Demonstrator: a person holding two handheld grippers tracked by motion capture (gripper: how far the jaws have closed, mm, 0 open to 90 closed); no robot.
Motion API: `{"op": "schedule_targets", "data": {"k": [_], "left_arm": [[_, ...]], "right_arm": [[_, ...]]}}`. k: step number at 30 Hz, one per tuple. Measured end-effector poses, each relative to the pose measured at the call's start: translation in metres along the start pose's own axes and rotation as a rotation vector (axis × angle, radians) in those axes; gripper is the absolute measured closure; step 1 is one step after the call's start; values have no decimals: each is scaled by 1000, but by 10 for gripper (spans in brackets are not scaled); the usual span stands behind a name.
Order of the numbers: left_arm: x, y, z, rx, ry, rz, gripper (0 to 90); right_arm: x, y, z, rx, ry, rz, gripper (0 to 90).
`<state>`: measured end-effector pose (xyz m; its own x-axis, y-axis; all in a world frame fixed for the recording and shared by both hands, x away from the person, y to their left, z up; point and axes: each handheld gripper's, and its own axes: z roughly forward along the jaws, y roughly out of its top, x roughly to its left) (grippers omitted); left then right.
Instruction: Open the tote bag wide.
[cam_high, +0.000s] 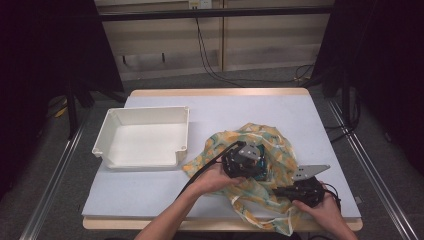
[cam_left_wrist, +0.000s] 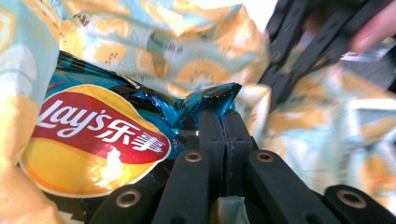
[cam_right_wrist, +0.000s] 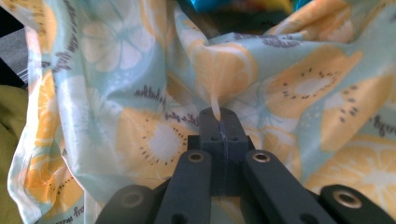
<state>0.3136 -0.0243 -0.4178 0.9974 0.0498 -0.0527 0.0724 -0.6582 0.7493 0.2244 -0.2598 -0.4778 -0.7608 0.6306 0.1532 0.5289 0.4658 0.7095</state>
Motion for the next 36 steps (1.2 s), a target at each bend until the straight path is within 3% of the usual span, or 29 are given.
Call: {"op": "schedule_targets", "data": {"k": [2, 7, 15, 19, 26, 31, 36], "left_arm": [[1, 3, -8, -31, -18, -18, 891], [-1, 10, -30, -129, -41, -19, 891], [-6, 25, -53, -215, -57, -6, 893], [-5, 22, -52, -215, -56, -3, 893], [-4, 15, -48, -192, -27, 2, 893], [-4, 12, -50, -198, -29, 1, 892], [-9, 7, -51, -196, -31, 11, 892]], "right_arm": [[-1, 0, 1, -1, -7, 2, 900], [-5, 1, 4, 2, -21, 18, 900], [-7, 3, 6, 2, -49, 21, 900], [-6, 3, 5, 1, -53, 25, 900], [-1, 14, -21, -122, -35, 18, 662], [-5, 25, -38, -169, -85, 22, 583], [-20, 43, -53, -238, -122, 40, 491]]}}
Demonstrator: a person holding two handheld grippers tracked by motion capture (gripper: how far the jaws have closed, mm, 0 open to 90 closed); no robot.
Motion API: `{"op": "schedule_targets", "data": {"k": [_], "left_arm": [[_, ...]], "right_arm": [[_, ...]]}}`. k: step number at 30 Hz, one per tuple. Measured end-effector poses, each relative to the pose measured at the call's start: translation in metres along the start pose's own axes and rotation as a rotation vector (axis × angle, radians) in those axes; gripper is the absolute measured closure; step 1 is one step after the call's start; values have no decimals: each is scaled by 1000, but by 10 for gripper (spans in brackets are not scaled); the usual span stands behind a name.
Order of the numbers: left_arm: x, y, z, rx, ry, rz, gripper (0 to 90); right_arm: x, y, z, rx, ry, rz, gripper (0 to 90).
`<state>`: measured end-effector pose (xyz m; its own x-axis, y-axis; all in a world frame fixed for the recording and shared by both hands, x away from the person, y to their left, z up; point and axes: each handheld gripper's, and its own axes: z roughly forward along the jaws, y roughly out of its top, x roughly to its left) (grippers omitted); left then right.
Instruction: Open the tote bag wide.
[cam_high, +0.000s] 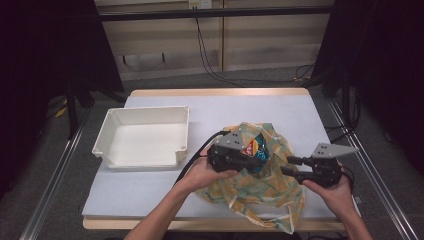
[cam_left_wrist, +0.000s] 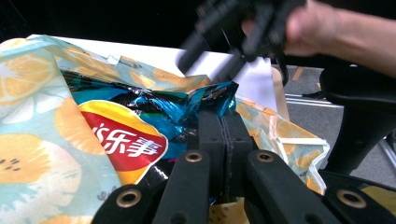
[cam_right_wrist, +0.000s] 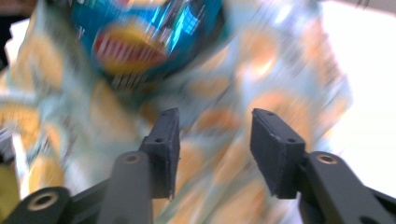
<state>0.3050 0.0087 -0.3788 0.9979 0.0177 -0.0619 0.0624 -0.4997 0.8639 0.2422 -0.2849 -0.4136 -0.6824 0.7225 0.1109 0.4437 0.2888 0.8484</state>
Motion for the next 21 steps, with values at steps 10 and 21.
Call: {"op": "schedule_targets", "data": {"k": [10, 21], "left_arm": [[-9, -4, -4, -1, -9, 28, 892], [-12, -8, -8, -5, -22, 38, 891]], "right_arm": [[-23, 56, 31, -27, 11, 8, 323], [-37, 82, 54, -36, 55, 0, 737]]}}
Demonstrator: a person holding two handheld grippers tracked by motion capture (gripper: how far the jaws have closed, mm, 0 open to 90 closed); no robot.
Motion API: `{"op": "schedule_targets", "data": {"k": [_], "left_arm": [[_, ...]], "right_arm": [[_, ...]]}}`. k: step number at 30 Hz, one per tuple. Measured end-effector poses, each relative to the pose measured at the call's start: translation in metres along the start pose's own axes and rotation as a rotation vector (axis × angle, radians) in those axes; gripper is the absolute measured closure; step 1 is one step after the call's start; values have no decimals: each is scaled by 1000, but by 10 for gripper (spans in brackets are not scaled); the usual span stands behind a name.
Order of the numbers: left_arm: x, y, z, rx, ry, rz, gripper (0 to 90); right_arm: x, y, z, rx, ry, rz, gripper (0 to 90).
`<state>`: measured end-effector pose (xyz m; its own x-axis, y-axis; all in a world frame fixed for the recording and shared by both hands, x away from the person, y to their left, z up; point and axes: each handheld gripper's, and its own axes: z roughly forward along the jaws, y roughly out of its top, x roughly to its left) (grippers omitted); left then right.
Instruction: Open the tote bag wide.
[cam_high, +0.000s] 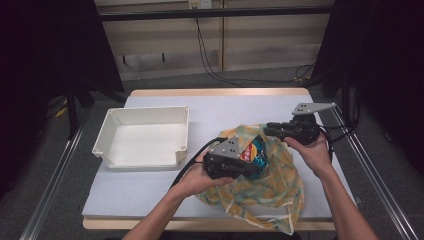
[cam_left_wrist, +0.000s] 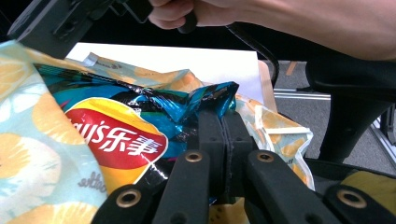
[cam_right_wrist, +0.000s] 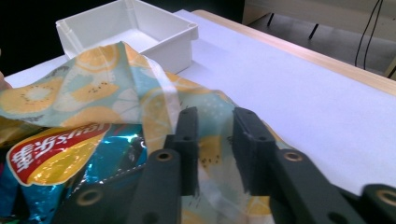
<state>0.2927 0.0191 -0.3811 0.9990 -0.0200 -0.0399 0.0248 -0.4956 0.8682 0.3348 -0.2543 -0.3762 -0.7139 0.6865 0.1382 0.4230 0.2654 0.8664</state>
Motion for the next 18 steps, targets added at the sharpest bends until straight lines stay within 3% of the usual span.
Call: {"op": "schedule_targets", "data": {"k": [1, 3, 5, 10, 13, 16, 18], "left_arm": [[0, 0, 0, -1, 5, -5, 891], [2, 0, 0, 8, 18, -7, 891], [4, 0, -1, 4, 19, -5, 891], [9, -2, -2, -8, 25, -23, 891], [8, -2, -1, -5, 30, -19, 891], [5, -1, -1, 0, 22, -11, 891], [4, -1, -1, -1, 10, 0, 891]], "right_arm": [[-2, 0, 2, 3, 5, 0, 725], [-3, 1, 3, -9, 4, 17, 588], [-1, 2, 2, -21, 26, 26, 513], [14, 7, 1, -4, 37, -19, 352], [18, 8, 5, 11, 22, -35, 300], [15, 8, 13, 31, 5, -33, 332], [8, 8, 17, 18, -20, -21, 537]]}}
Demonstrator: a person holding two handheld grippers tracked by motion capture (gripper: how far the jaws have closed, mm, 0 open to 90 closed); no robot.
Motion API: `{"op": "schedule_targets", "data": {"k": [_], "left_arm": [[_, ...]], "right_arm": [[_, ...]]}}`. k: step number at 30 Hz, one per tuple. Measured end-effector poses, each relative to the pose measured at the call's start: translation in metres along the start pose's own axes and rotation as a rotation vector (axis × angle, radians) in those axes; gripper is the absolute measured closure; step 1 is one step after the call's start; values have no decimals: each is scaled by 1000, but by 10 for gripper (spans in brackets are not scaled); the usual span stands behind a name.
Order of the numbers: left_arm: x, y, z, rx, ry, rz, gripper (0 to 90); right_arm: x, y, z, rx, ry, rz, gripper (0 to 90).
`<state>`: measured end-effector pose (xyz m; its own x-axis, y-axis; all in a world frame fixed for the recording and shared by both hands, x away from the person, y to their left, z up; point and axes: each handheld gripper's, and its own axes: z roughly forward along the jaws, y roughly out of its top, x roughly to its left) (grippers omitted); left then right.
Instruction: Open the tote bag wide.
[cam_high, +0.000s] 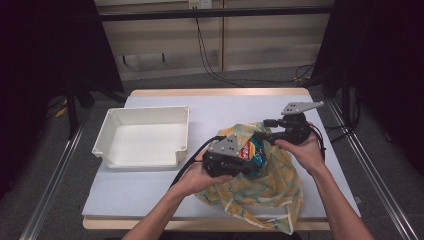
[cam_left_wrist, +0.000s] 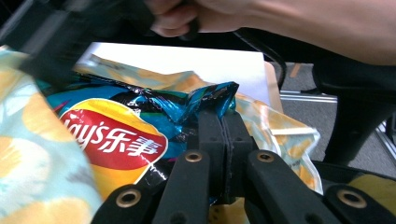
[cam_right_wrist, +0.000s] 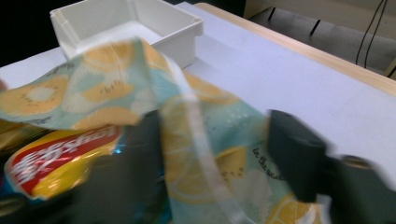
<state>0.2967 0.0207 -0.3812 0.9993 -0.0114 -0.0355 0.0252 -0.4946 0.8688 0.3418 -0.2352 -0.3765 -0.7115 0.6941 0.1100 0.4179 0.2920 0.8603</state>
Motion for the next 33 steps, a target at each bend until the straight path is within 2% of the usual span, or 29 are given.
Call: {"op": "schedule_targets", "data": {"k": [3, 6, 12, 15, 19, 23, 24, 27, 32, 33], "left_arm": [[-1, 0, -3, -12, -7, 3, 891], [-1, 1, -4, -18, -16, 17, 892], [-4, 3, -6, -25, -35, 38, 892], [-5, 5, -9, -47, -40, 29, 892], [-5, 9, -12, -70, -32, 38, 891], [-2, 12, -14, -89, -27, 27, 891], [0, 12, -14, -92, -26, 23, 891], [5, 14, -14, -107, -11, 6, 890], [11, 18, -17, -121, 10, -11, 889], [13, 19, -17, -120, 15, -14, 889]], "right_arm": [[-12, -1, 2, -33, 14, 25, 788], [-20, -1, 6, -42, 25, 45, 894], [-35, 1, 15, -42, 20, 75, 900], [-44, 1, 20, -34, 4, 87, 900], [-57, -6, 27, -28, -10, 118, 900], [-58, -11, 34, -16, 12, 119, 900], [-55, -10, 35, -11, 15, 113, 885], [-50, -7, 34, -11, 12, 111, 745], [-52, -5, 23, -3, -71, 119, 535], [-52, -5, 20, 0, -85, 124, 521]]}}
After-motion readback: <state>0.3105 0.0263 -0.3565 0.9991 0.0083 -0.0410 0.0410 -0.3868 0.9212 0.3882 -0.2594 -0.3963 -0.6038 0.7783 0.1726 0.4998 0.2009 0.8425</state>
